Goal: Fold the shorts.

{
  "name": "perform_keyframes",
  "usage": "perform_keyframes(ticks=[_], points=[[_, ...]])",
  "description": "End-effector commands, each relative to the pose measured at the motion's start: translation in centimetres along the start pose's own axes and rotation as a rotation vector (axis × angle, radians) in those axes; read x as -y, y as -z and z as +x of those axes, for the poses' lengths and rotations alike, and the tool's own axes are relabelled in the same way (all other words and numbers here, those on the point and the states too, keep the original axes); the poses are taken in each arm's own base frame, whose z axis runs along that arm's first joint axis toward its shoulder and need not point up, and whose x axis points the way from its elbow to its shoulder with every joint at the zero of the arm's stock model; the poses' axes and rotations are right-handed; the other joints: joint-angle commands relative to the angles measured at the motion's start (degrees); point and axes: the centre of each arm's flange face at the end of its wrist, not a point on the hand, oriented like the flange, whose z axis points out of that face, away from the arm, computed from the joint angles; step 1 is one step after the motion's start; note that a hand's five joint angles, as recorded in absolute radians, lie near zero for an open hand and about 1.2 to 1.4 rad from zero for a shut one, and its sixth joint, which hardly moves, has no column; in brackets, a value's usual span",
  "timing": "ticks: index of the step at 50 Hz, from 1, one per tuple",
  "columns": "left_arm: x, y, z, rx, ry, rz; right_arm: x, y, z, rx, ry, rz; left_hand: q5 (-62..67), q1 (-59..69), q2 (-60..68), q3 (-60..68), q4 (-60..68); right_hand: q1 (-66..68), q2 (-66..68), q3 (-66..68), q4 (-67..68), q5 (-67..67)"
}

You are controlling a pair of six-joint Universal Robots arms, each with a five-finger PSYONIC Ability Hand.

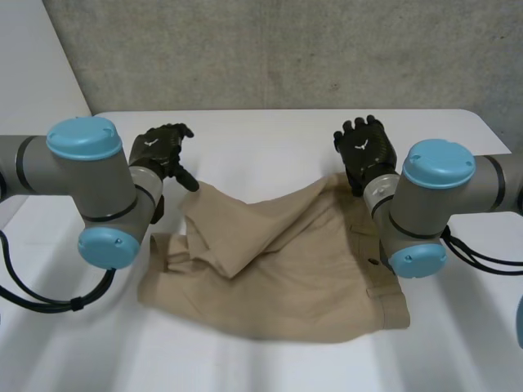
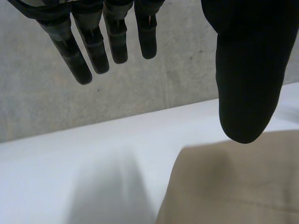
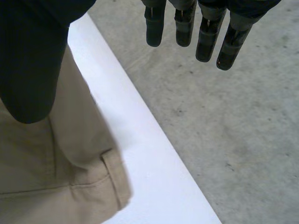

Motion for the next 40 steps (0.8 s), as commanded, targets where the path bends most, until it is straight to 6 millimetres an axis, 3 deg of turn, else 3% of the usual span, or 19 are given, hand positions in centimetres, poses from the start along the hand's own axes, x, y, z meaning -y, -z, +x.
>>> perform_keyframes(ticks=[1, 7, 12, 17, 25, 29, 31, 32, 35, 36, 40], points=[[1.9, 4.4, 3.1, -0.09, -0.123, 0.023, 3.0, 2.9, 2.9, -0.025, -0.047, 0.018, -4.86, -4.71, -5.46, -5.61, -4.97, -1.58, -2.69, -2.43, -3.31, -4.01], [2.2, 8.7, 5.8, -0.174, -0.146, 0.014, 3.9, 5.8, 3.0, 0.069, -0.05, -0.007, -6.55, -6.41, -7.16, -7.31, -6.66, -1.58, -2.69, -2.43, -3.31, -4.01], [0.2, 12.6, 9.6, -0.302, -0.17, -0.034, 3.1, 7.7, 2.3, 0.136, -0.061, -0.096, -6.89, -6.75, -7.5, -7.64, -7.0, -1.58, -2.69, -2.43, -3.31, -4.01], [-2.2, 13.1, 11.3, -0.349, -0.196, -0.069, 1.9, 8.8, 1.3, 0.178, -0.06, -0.147, -6.89, -6.75, -7.5, -7.64, -7.0, -1.58, -2.69, -2.43, -3.31, -4.01], [-6.6, 9.3, 12.1, -0.316, -0.245, -0.091, 1.3, 10.0, 0.7, 0.206, -0.063, -0.173, -6.73, -6.58, -7.33, -7.48, -6.84, -1.58, -2.69, -2.43, -3.31, -4.01], [-7.0, 6.7, 12.3, -0.286, -0.342, -0.026, 1.0, 10.4, 0.5, 0.213, -0.064, -0.183, -6.73, -6.58, -7.33, -7.48, -6.84, -1.58, -2.69, -2.43, -3.31, -4.01], [-6.2, 4.8, 12.0, -0.251, -0.38, 0.044, 0.9, 10.6, 0.4, 0.218, -0.064, -0.189, -6.22, -6.08, -6.83, -6.98, -6.33, -1.58, -2.69, -2.43, -3.31, -4.01], [-4.9, 2.1, 10.8, -0.189, -0.412, 0.129, 0.8, 10.7, 0.3, 0.22, -0.063, -0.195, -5.55, -5.41, -6.16, -6.31, -5.67, -1.58, -2.69, -2.43, -3.31, -4.01], [-2.5, -2.2, 7.3, -0.061, -0.465, 0.247, 0.5, 10.9, 0.1, 0.226, -0.065, -0.201, -3.53, -3.39, -4.14, -4.29, -3.65, -1.58, -2.69, -2.43, -3.31, -4.01], [-0.9, -4.4, 5.4, 0.003, -0.501, 0.319, 0.5, 10.9, 0.1, 0.228, -0.063, -0.204, -2.53, -2.38, -3.14, -3.28, -2.64, -1.58, -2.69, -2.43, -3.31, -4.01], [1.7, -7.8, 3.2, 0.088, -0.526, 0.442, 0.5, 11.1, 0.0, 0.231, -0.062, -0.205, -0.5, -0.36, -1.11, -1.25, -0.61, -1.58, -2.69, -2.43, -3.31, -4.01]])
